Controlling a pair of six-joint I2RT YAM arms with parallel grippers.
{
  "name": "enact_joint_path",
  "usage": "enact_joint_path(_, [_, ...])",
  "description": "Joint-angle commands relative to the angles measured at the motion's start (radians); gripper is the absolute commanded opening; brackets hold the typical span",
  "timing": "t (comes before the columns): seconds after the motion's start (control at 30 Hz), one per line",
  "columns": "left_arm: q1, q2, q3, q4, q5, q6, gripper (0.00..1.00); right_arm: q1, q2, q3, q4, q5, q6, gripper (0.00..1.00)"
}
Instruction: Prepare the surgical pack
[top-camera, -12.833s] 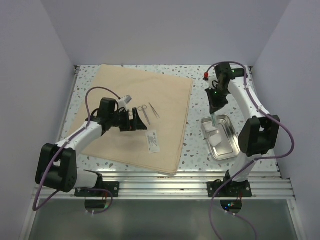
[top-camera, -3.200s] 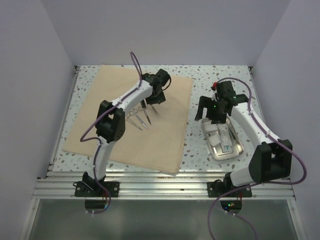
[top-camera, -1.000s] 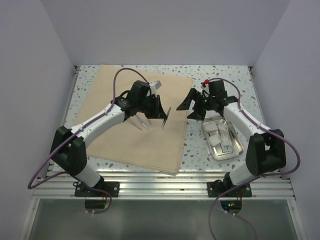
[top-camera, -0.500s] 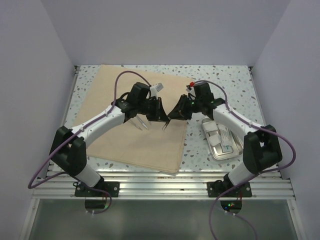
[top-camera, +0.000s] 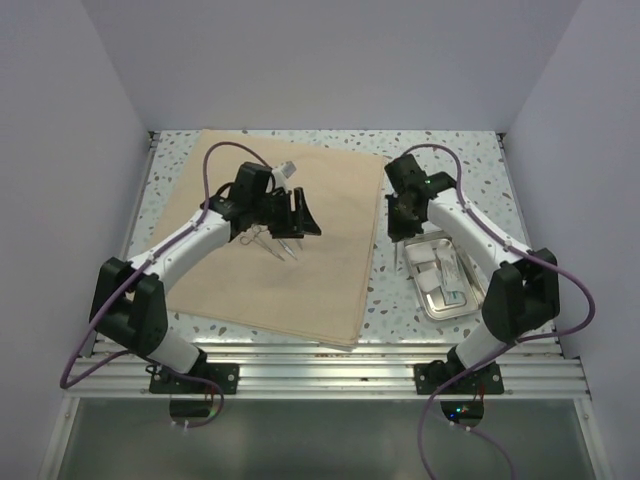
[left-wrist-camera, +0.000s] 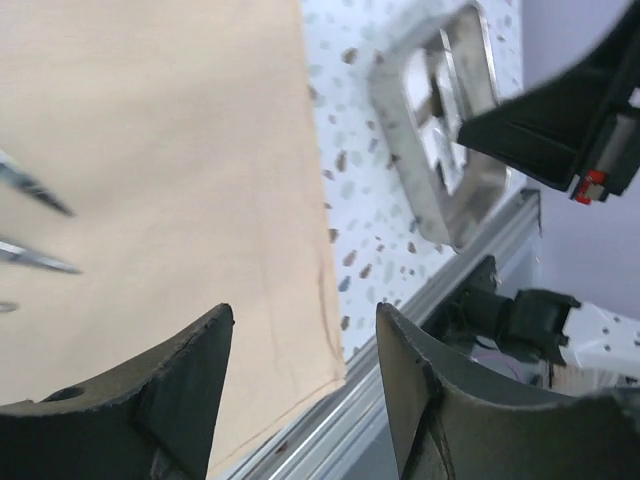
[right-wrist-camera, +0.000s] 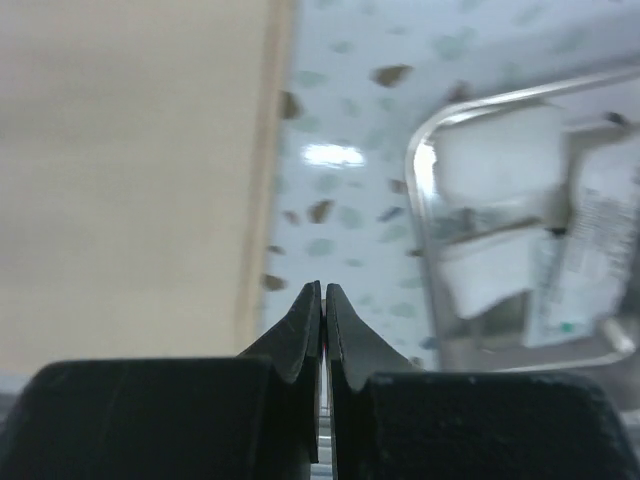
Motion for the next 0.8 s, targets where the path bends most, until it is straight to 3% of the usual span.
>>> enact_joint_path(0.0, [0.089,-0.022,-0.035,-0.076,-0.072,0.041,0.62,-0.016,-0.008,-0.076,-0.224,0.449,-0.157,0.00])
enact_joint_path(0.23, [0.140,0.031,-0.017,-0.212,-0.320,-0.004,0.62,-0.137,-0.009,-0.290,-0.013,0.523,-0.262,0.00])
enact_joint_path(0.5, [0.144,0.200,0.081,-0.356,-0.483,-0.119,0.61,-0.137,0.139,-0.201,-0.044,0.468,-0.241,0.01])
enact_joint_path(0.57, [0.146,0.223,0.098,-0.378,-0.503,-0.146,0.59,-0.139,0.143,-0.190,-0.046,0.445,-0.238,0.07])
enact_joint_path(0.7, [0.149,0.254,0.118,-0.398,-0.546,-0.188,0.56,-0.137,0.129,-0.184,-0.055,0.425,-0.237,0.39])
enact_joint_path(0.77, [0.150,0.276,0.126,-0.396,-0.565,-0.197,0.53,-0.136,0.103,-0.186,-0.060,0.413,-0.235,0.44])
